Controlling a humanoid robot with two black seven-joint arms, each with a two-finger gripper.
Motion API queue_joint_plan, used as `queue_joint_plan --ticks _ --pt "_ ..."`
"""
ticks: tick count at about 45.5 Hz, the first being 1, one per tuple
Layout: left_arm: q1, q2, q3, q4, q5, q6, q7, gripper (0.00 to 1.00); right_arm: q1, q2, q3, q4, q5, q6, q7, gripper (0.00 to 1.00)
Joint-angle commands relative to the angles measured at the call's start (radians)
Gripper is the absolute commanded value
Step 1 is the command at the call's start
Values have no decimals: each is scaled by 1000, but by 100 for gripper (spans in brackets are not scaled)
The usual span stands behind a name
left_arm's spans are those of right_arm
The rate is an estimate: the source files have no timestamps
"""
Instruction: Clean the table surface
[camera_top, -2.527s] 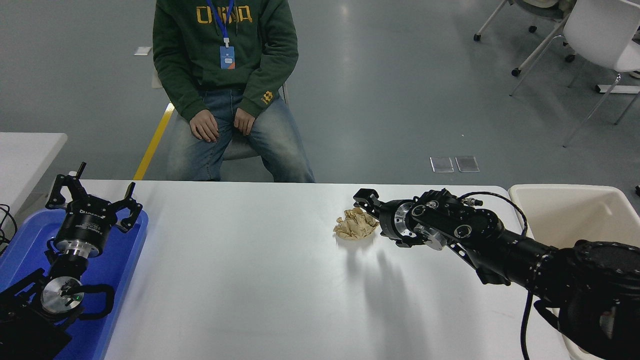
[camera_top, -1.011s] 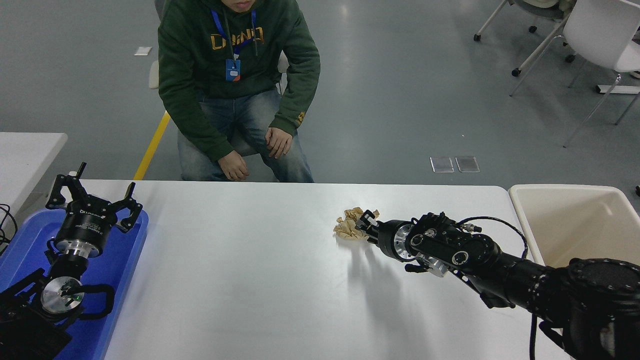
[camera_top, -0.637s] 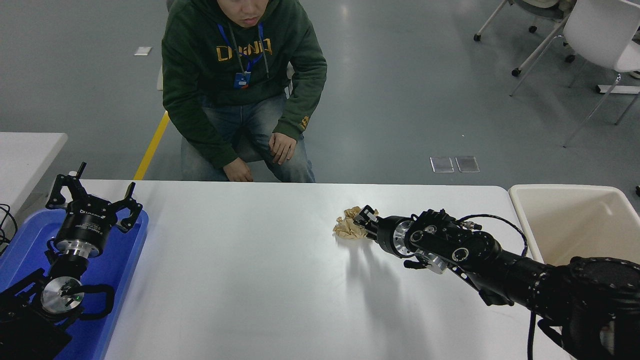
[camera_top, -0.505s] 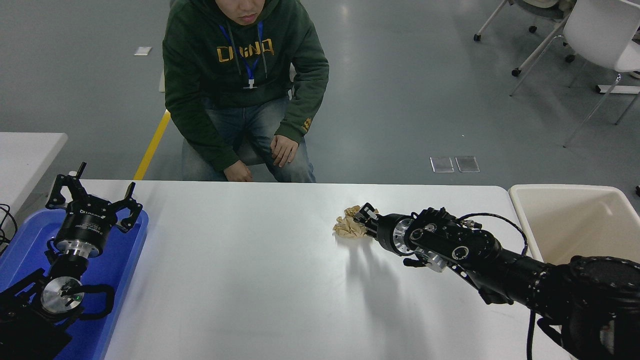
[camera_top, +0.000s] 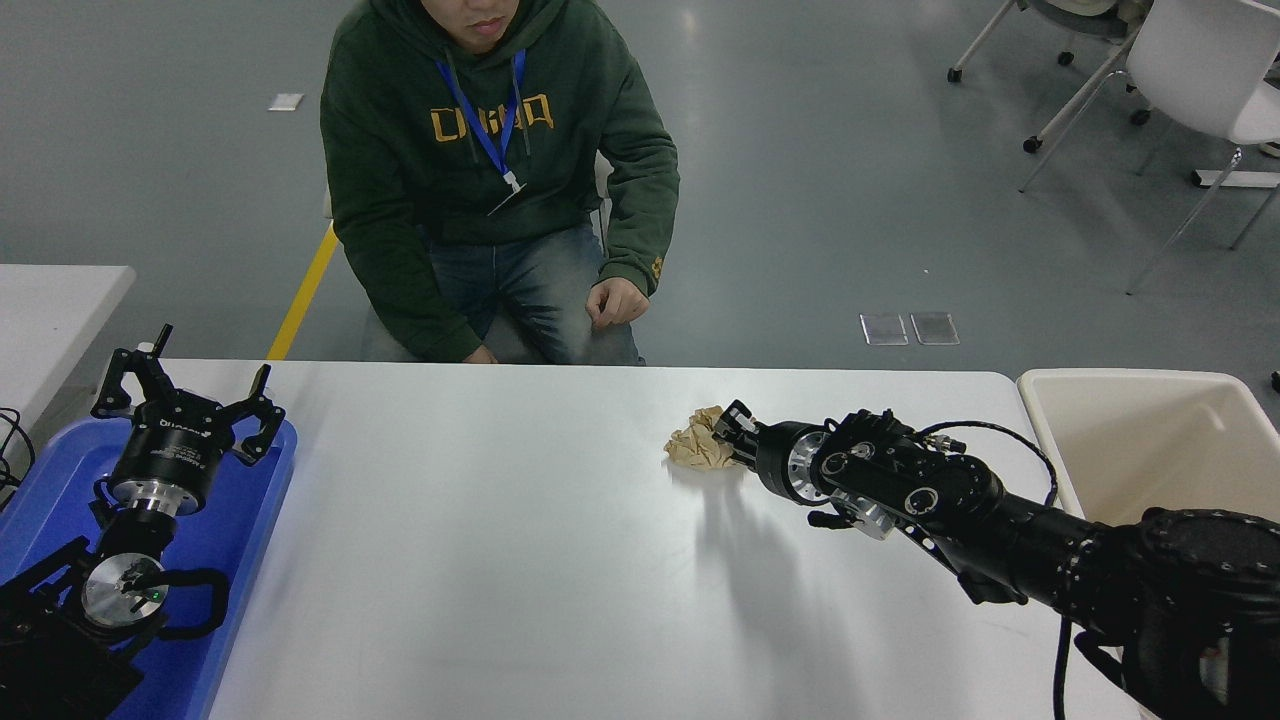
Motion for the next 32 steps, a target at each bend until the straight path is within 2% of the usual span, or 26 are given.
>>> queue_joint_plan --ticks 1,2,3,4,5,32 --pt "0 0 0 0 0 0 0 100 0 0 -20 -4 -1 3 -6 77" --pt "0 0 0 0 0 0 0 100 -1 0 -26 -4 1 4 -6 79" --pt "0 0 0 0 0 0 0 100 -3 0 -42 -4 1 4 -6 91" --pt "0 0 0 0 0 0 0 100 -6 0 -48 -4 2 4 -6 98" --pt "0 0 0 0 0 0 0 100 -9 0 -51 -4 4 4 -6 99" --pt "0 0 0 0 0 0 0 100 -15 0 -34 -5 16 -8 -13 99"
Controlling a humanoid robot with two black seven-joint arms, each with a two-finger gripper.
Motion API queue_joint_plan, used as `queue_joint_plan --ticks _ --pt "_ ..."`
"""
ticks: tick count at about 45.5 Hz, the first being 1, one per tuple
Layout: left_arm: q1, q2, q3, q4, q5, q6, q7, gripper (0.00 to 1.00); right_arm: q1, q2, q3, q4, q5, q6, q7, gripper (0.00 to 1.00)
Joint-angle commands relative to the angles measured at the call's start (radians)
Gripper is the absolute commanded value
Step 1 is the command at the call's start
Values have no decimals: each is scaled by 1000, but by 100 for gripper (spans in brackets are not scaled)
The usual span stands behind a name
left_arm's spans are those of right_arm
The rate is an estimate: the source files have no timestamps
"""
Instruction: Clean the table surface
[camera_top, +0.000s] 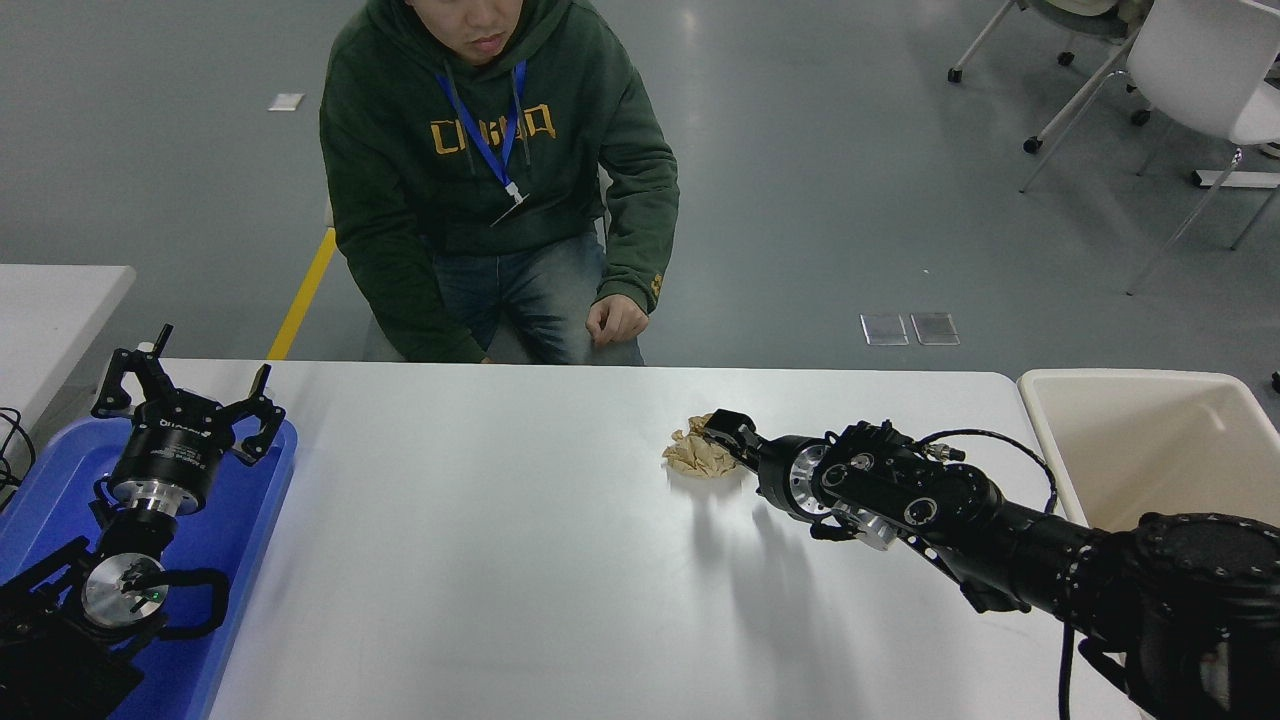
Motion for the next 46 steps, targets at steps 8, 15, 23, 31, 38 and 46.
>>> queue_joint_plan --ticks 8,15,23,31,38,46 --pt "0 0 0 0 0 1 0 100 -1 0 5 -8 3 -11 -1 99" --pt "0 0 0 0 0 1 0 100 -1 0 6 -9 3 -14 -1 99" --pt "0 0 0 0 0 0 0 100 0 0 6 -9 3 -14 -1 99" --pt "0 0 0 0 0 1 0 100 5 0 5 -9 1 -12 -2 99" --pt "0 1 0 0 0 0 0 100 5 0 -18 -8 0 -5 -2 99" --pt "0 0 0 0 0 1 0 100 3 0 -110 -8 -14 -5 -1 91"
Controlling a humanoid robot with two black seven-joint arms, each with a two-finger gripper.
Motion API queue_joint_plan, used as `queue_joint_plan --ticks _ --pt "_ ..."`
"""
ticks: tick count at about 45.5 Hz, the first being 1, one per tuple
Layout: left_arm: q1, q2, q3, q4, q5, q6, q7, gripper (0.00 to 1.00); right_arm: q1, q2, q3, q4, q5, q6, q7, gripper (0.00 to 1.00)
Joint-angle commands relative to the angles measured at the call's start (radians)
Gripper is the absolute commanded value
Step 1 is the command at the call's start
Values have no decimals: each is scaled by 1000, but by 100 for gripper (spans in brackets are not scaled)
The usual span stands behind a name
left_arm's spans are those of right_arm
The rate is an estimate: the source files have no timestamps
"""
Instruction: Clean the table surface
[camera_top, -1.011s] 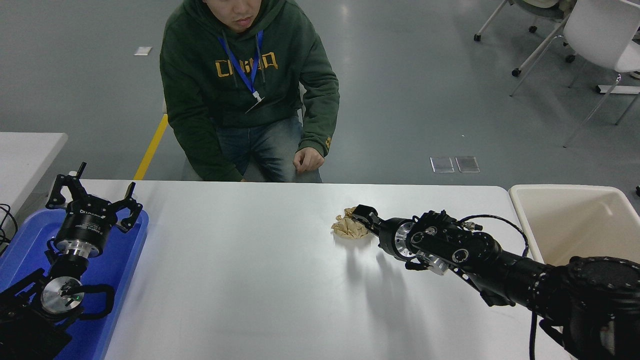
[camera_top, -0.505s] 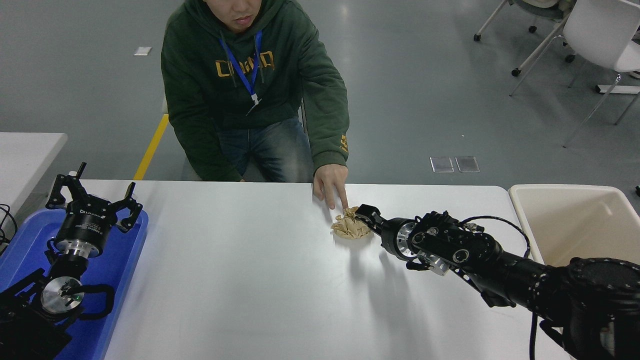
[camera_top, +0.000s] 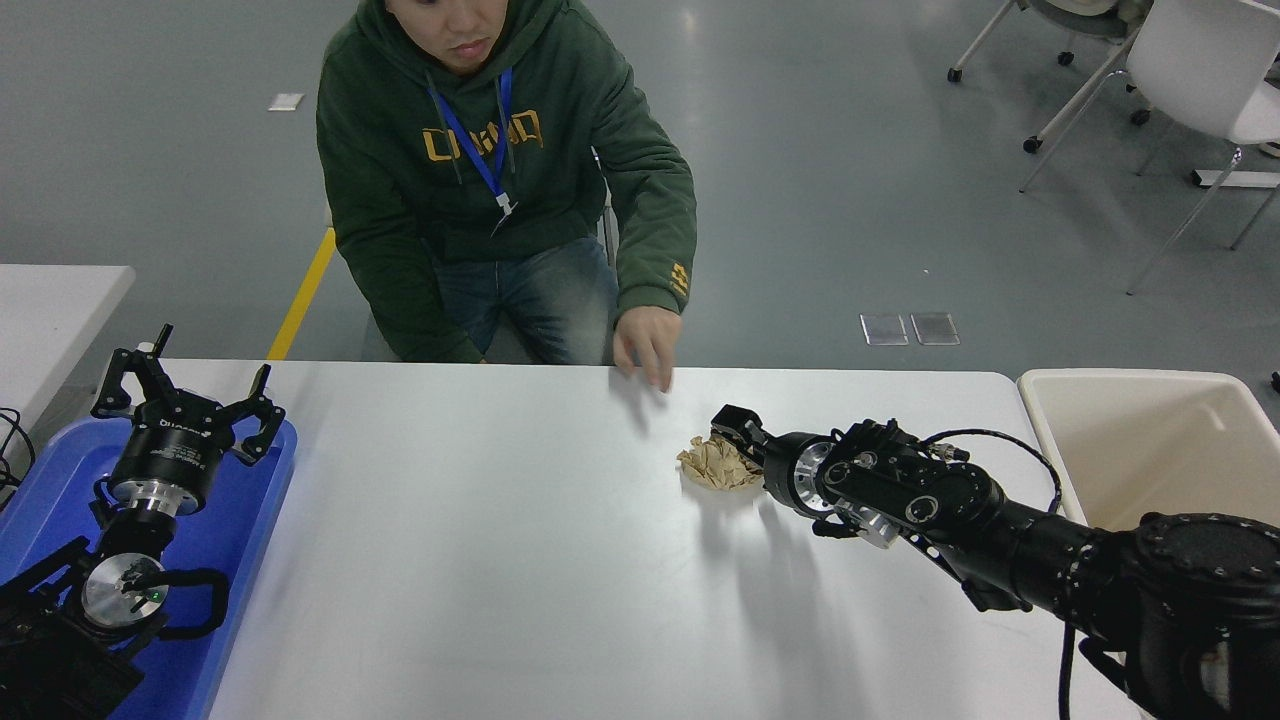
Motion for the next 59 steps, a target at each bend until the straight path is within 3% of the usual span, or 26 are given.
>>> queue_joint_plan --ticks 1,4,9,11,19,36,47,59 --pt "0 0 0 0 0 0 0 100 -1 0 -86 1 -10 1 1 88" --pt "0 0 0 0 0 0 0 100 -1 0 -92 1 -10 -4 3 78" --pt "0 0 0 0 0 0 0 100 -1 0 -94 1 -10 -6 6 37" --pt "0 0 0 0 0 0 0 100 -1 0 -92 1 -10 -7 9 26" --pt "0 0 0 0 0 0 0 100 2 0 -94 3 -10 -19 10 0" --pt "0 0 0 0 0 0 0 100 56 0 -50 23 7 -4 27 0" --pt "0 0 0 0 0 0 0 100 73 0 75 121 7 83 20 0" --pt "0 0 0 0 0 0 0 100 114 -248 142 386 9 96 21 0"
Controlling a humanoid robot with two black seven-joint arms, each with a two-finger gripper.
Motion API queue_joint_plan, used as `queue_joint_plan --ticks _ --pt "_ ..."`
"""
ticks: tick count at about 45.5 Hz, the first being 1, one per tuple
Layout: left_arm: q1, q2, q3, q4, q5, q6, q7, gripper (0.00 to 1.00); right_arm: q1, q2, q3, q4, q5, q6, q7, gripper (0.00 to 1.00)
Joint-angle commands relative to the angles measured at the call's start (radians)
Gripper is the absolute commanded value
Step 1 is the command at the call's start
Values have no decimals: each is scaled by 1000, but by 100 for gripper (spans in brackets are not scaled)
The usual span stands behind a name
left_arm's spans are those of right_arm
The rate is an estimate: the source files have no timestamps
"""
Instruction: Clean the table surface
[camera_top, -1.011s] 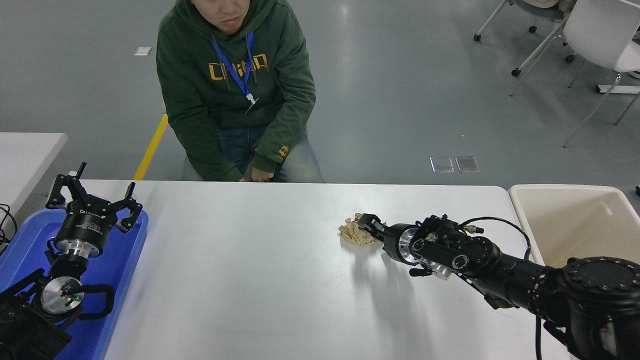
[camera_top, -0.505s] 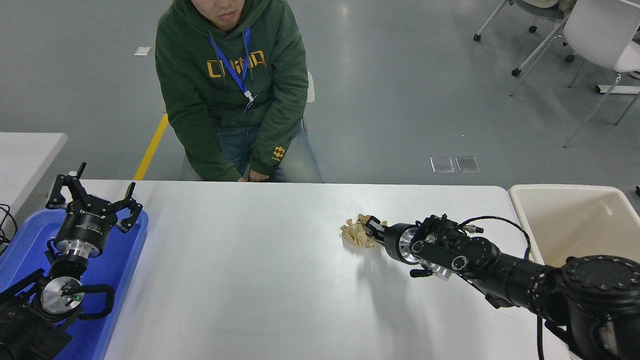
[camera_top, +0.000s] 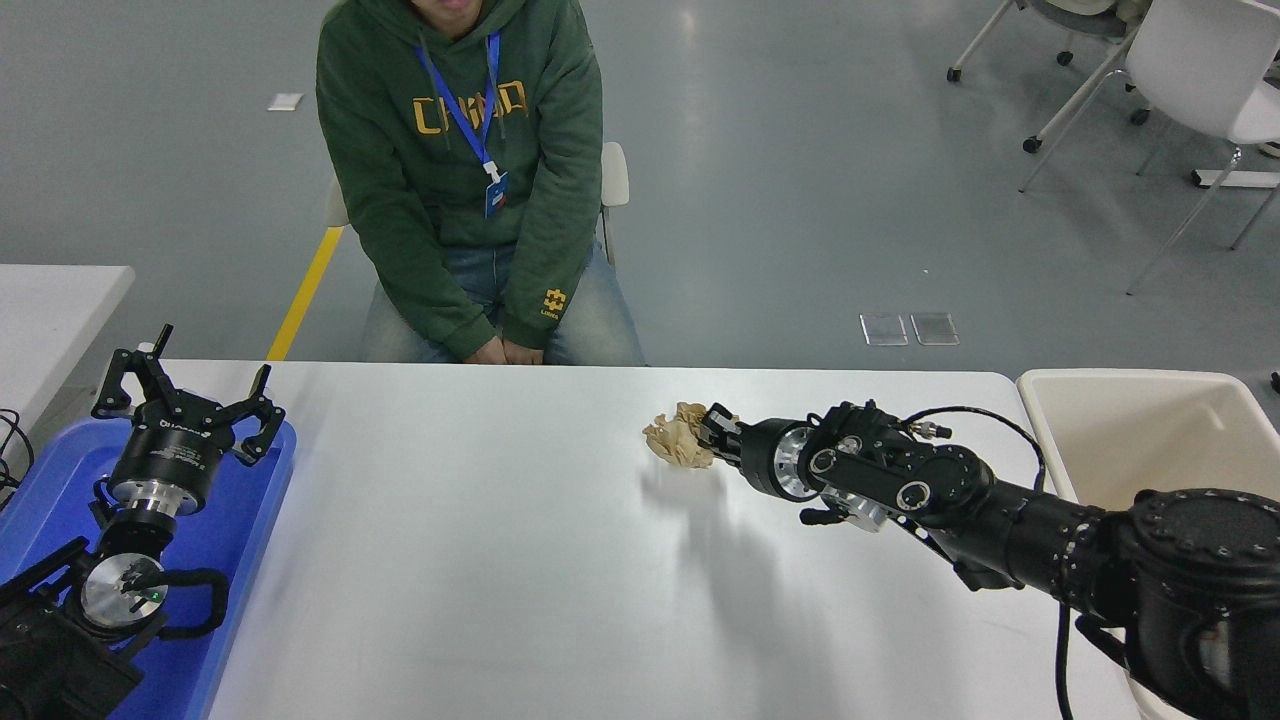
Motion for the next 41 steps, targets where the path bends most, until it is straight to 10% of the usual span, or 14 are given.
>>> queue_joint_plan --ticks 1,33,41 --pt "0 -1 0 0 0 0 0 100 37 -177 76 212 2 29 0 0" --pt "0 -1 0 0 0 0 0 100 -97 -789 441 594 2 34 55 0" --pt "0 -1 0 0 0 0 0 100 -245 -886 544 585 2 40 218 0"
